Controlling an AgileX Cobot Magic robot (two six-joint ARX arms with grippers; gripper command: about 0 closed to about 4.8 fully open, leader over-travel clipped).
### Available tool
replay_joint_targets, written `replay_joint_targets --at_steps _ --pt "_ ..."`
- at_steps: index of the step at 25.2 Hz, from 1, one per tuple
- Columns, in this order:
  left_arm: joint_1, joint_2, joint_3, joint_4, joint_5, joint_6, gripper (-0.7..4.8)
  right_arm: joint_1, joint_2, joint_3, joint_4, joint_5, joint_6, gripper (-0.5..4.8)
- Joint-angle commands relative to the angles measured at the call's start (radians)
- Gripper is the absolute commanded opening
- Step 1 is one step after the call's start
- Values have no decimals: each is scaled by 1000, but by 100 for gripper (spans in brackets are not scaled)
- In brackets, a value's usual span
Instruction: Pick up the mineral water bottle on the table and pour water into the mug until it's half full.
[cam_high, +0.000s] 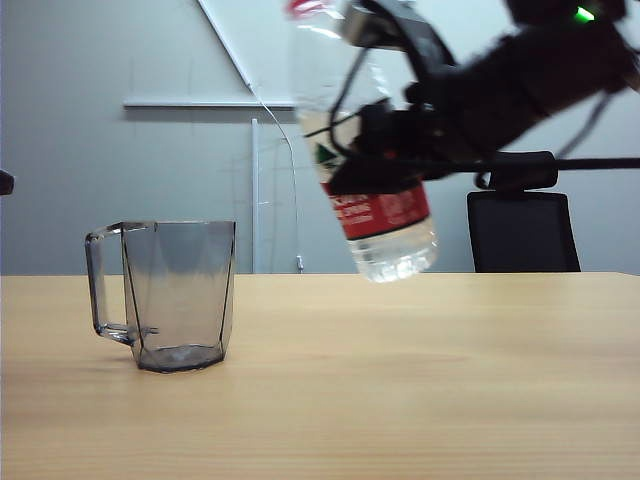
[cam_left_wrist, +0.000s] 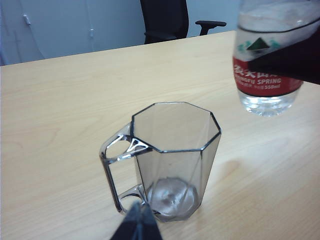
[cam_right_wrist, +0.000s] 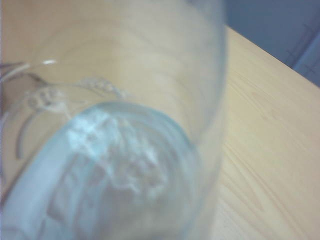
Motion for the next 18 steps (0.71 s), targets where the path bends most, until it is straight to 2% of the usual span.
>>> replay_joint_targets --at_steps 1,7,15,18 --pt "10 0 2 10 6 -3 -2 41 14 83 -67 114 -172 146" --pt "96 0 2 11 4 -3 -2 91 103 202 -89 290 -405 146" --pt "114 0 2 11 4 -3 -2 90 157 250 -111 331 -491 148" --pt "114 0 2 11 4 -3 -2 91 157 250 -153 335 -566 148"
